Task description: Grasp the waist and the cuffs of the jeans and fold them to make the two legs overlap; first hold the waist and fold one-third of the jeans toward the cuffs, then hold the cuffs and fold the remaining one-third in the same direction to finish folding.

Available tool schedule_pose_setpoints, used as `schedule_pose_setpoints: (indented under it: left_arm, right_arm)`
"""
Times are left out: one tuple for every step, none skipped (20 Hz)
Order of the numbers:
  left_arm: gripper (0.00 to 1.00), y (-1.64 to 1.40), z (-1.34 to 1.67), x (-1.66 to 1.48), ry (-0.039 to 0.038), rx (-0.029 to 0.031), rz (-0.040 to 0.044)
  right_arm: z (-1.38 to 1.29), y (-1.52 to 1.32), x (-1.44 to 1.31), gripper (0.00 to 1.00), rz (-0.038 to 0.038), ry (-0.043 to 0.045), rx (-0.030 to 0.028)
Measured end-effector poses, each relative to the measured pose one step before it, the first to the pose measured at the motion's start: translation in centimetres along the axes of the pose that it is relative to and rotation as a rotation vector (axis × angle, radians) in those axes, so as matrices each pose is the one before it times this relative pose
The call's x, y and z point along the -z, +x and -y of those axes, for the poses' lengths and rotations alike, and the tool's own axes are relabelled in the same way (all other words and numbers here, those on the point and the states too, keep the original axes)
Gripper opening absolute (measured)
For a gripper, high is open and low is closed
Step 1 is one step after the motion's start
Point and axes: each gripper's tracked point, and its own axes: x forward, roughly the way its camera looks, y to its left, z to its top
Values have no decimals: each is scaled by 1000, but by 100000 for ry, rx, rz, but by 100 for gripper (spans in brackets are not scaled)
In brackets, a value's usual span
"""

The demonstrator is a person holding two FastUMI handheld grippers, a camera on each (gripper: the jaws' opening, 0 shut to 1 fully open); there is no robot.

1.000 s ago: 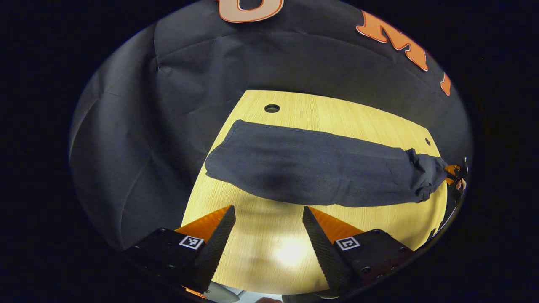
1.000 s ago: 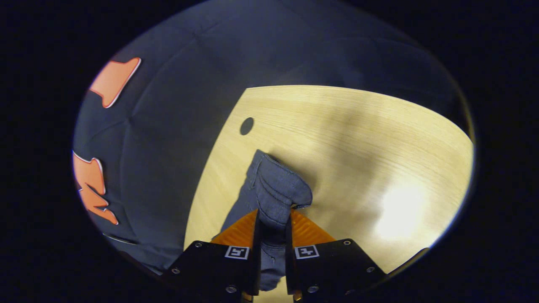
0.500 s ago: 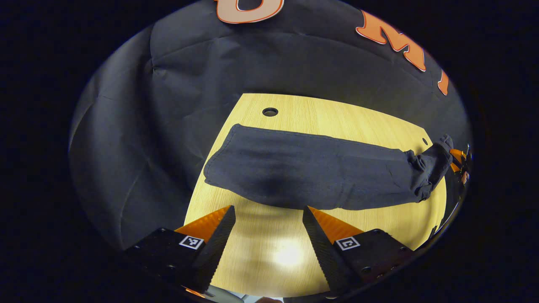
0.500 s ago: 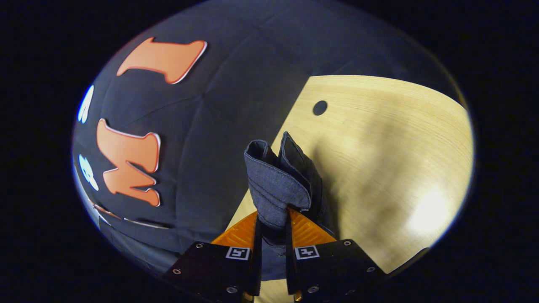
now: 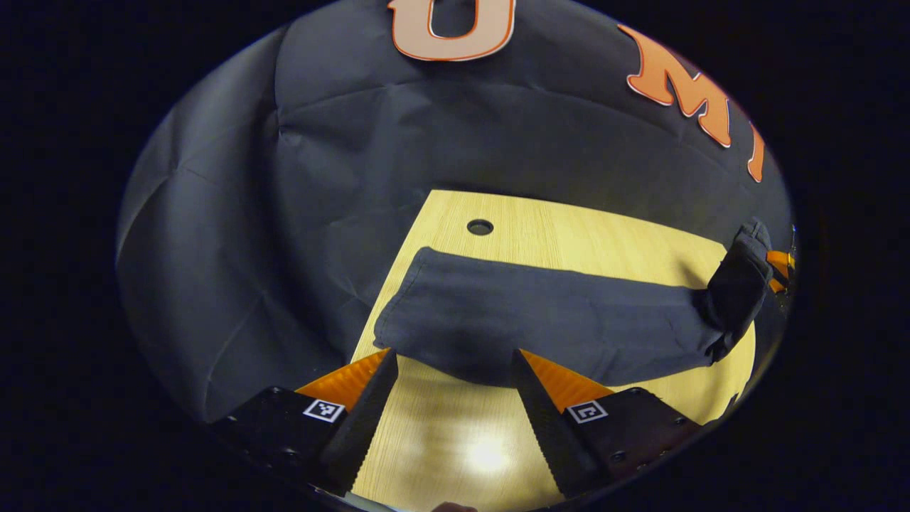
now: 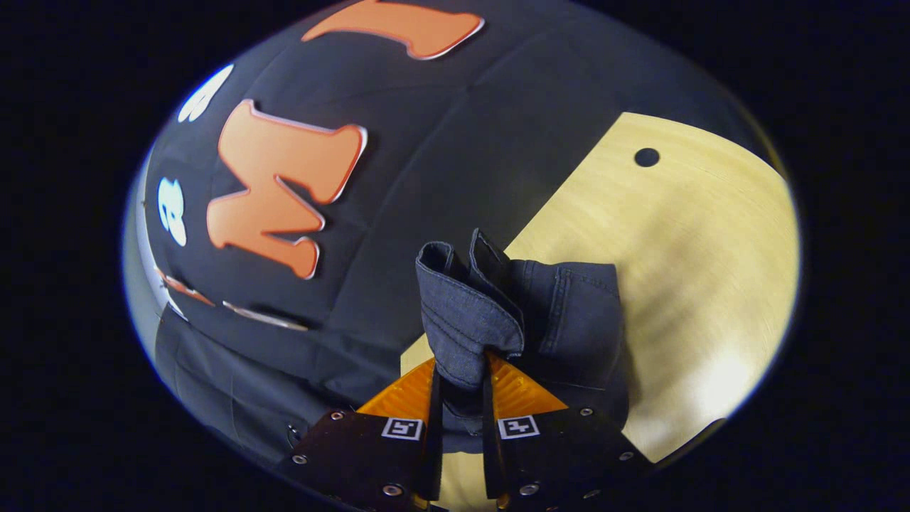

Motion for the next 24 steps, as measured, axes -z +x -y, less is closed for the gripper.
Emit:
schedule_pose_setpoints:
  left_arm:
    - [98,-50,-368,-195,93,-307,853]
    - [98,26,-184,-157,510,-150,231]
    - [98,206,-199,-59,30,309,216]
    - [98,191,65,-9,-280,952,-323]
    - [98,74,-191,67,-512,416,-173]
    - [98,53,-203,-164,-437,389,-56]
    - [98,-40,-126,17,-648,123,264]
    - [98,54,-225,-25,-554,-4,-81]
    - [98,-58,-466,-237,-686,-952,650]
    - [98,64,-189,-607,-1190,-265,1753]
    - [97,77,-184,-229,-1319,885,307]
    - [98,303,-156,-4,-1561,1419,-1084]
    - [98,360,-186,145,-1702,1469,-403]
    - [99,286,177,-108,-1700,2259,-974]
    - [98,161,413,348,-1479,2453,-2513]
    - [98,214,-147,232,-1882,1764,-1544]
    - [98,-47,91,283,-1576,2412,-2477]
    - [98,135,101,387,-2183,2061,-2222]
    - [98,246,43,404,-2484,1362,-2420]
    - [98,126,-184,13,-3303,381,-1633]
    - [98,23,-24,-114,-4688,1071,-1102]
    - [98,44,211,38,-6269,2081,-2392]
    - [98,-205,258,273,-6798,2625,-3170]
    - [98,21,11,-200,-5555,2150,-2017]
  right_arm:
    - [-246,823,1116,24,-2296,-2291,1591]
    - [289,547,1192,24,-1977,-1270,2381]
    - [-172,937,1251,25,-2900,-2544,2147]
    - [-168,922,944,25,-2046,-2114,2634]
    - [-200,983,831,25,-1319,-1698,2293]
    - [-50,732,829,24,-1120,-496,2177]
    - [-89,582,433,24,-652,-310,1232]
    - [104,441,495,25,-991,346,1753]
    - [222,298,471,24,-798,32,1631]
    - [-336,100,538,25,-1050,178,181]
    - [-393,522,726,31,-1588,1137,-846]
    - [-476,690,983,35,-1869,225,559]
    - [-234,616,815,31,-1082,384,668]
    - [-874,69,-41,44,-1051,1842,-3100]
    - [-799,243,522,54,5,1134,-1924]
    - [-94,190,177,57,689,-171,383]
    - [267,82,159,61,663,-524,1874]
    - [291,-111,-33,67,1106,-326,1128]
    - [25,-250,-11,85,950,-539,728]
    - [-171,-413,-23,86,1288,-857,358]
    - [-14,-497,-283,87,1797,-837,615]
    - [-21,-610,-120,88,1575,-908,561]
    - [-6,-725,-334,88,2014,-1099,490]
    - [76,-709,-315,88,1963,-1122,856]
